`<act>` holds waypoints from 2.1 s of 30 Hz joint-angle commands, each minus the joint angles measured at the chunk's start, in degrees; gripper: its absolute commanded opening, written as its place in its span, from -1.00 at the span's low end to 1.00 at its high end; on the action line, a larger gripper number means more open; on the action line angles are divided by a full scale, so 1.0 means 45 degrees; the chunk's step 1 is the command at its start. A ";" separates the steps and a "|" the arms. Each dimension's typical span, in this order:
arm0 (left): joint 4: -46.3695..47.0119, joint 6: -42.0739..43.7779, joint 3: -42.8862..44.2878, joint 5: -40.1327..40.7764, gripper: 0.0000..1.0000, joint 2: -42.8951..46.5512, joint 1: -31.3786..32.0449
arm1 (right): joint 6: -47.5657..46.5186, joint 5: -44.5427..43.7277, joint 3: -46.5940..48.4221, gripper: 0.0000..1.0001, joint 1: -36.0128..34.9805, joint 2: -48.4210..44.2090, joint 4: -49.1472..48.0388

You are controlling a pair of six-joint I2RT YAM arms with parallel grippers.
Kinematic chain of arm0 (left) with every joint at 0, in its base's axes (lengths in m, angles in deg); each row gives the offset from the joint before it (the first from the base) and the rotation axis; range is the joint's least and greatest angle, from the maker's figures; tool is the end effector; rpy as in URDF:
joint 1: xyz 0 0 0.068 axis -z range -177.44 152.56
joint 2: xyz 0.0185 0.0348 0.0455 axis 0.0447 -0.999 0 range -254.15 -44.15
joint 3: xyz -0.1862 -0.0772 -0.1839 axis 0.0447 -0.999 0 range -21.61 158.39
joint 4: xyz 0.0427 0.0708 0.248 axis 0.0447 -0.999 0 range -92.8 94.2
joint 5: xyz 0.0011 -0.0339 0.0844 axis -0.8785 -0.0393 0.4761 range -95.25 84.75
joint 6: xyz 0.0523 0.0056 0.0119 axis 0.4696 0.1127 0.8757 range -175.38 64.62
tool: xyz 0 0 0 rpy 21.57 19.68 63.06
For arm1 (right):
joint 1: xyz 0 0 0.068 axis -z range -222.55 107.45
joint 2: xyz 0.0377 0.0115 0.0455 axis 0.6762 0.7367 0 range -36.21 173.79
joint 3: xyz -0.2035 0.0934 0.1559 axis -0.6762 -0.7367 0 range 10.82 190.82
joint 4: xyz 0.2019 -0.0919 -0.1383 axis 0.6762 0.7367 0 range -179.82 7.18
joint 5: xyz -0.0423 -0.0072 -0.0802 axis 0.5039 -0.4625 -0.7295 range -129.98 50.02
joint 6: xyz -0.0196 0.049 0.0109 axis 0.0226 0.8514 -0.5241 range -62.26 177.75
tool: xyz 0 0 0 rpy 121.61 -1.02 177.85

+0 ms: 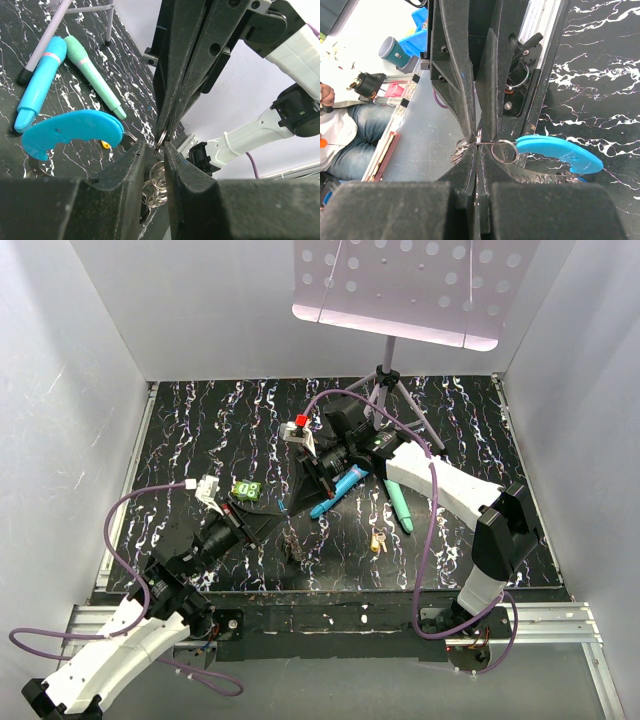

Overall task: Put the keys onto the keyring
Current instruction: Adjust the keyring.

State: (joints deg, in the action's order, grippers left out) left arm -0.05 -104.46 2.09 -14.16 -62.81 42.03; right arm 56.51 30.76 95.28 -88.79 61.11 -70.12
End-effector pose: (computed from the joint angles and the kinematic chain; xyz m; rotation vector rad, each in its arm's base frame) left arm 0.0875 -0.0791 0.2809 -0.0087 1.7206 -1.3099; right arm 0.2371 0.2963 0.3333 -1.5433 1.5438 1.7609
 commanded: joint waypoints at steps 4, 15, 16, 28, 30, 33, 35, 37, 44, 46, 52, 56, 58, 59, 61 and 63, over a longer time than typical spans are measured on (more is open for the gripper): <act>0.0534 0.0203 -0.0033 -0.0071 -0.74 -0.0347 -0.0078 | 0.0177 0.0628 -0.0079 -0.97 -0.0037 -0.0611 -0.0551; -0.3712 0.3985 0.2732 -0.0792 -1.00 -0.0539 -0.0078 | -0.0949 0.0393 0.0407 -0.39 0.0079 -0.0611 0.0984; -0.5038 0.4921 0.3514 -0.1007 -1.00 -0.1083 -0.0078 | -0.1729 0.0393 0.0835 -0.21 0.0157 -0.0572 0.1843; -1.6786 1.3092 1.3361 -0.2494 -1.00 -1.0303 -0.0078 | -0.9042 0.0196 0.2678 0.03 0.0373 -0.0688 0.7362; -1.7237 1.3463 1.3910 -0.2455 -1.00 -1.0949 -0.0078 | -0.9023 0.0509 0.2170 0.04 0.0373 -0.0786 0.6835; -1.7726 1.3952 1.4555 -0.2571 -1.00 -1.1731 -0.0059 | -0.8595 0.0511 0.1681 0.01 0.0392 -0.0767 0.5860; -1.7766 1.4031 1.4829 -0.2688 -1.00 -1.2045 -0.0078 | -0.7893 0.0335 0.1310 0.00 0.0373 -0.0767 0.4962; -1.7766 1.4031 1.5083 -0.2708 -1.00 -1.2202 -0.0078 | -0.7346 0.0257 0.0881 -0.02 0.0373 -0.0786 0.4044; -1.7630 1.3876 1.5474 -0.3254 -1.00 -1.2319 -0.0059 | -0.4085 0.0568 -0.0352 -0.06 0.0568 -0.0728 -0.0116; -1.7532 1.3817 1.5533 -0.3411 -1.00 -1.2261 -0.0078 | -0.3129 0.0996 -0.0450 -0.07 0.0587 -0.0650 -0.1190; -1.7064 1.3446 1.5222 -0.3685 -1.00 -1.1793 -0.0078 | -0.1251 0.2032 -0.1074 -0.09 0.0548 -0.0727 -0.3303; -1.6615 1.3075 1.4598 -0.3723 -1.00 -1.1169 -0.0117 | -0.1287 0.2853 -0.0803 -0.09 0.0860 -0.1059 -0.2567; -1.6381 1.2861 1.4304 -0.3802 -1.00 -1.0914 -0.0176 | -0.2570 0.3049 -0.0063 -0.08 0.1172 -0.1060 -0.0834; -1.6302 1.2782 1.4206 -0.3841 -1.00 -1.0778 -0.0176 | -0.3292 0.3050 0.0269 -0.07 0.1328 -0.1040 0.0007; -1.6029 1.2626 1.3952 -0.3919 -1.00 -1.0621 -0.0156 | -0.3865 0.2797 0.0565 -0.05 0.1427 -0.1040 0.0815; -1.5775 1.2567 1.3796 -0.3938 -1.00 -1.0503 -0.0176 | -0.3576 0.2640 0.0294 -0.03 0.1350 -0.1040 0.0390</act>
State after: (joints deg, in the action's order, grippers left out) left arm -73.95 -46.37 65.26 -29.22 -112.20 41.35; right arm 43.40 41.43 94.45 -83.19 58.71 -72.18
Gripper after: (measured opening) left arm 0.010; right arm 0.474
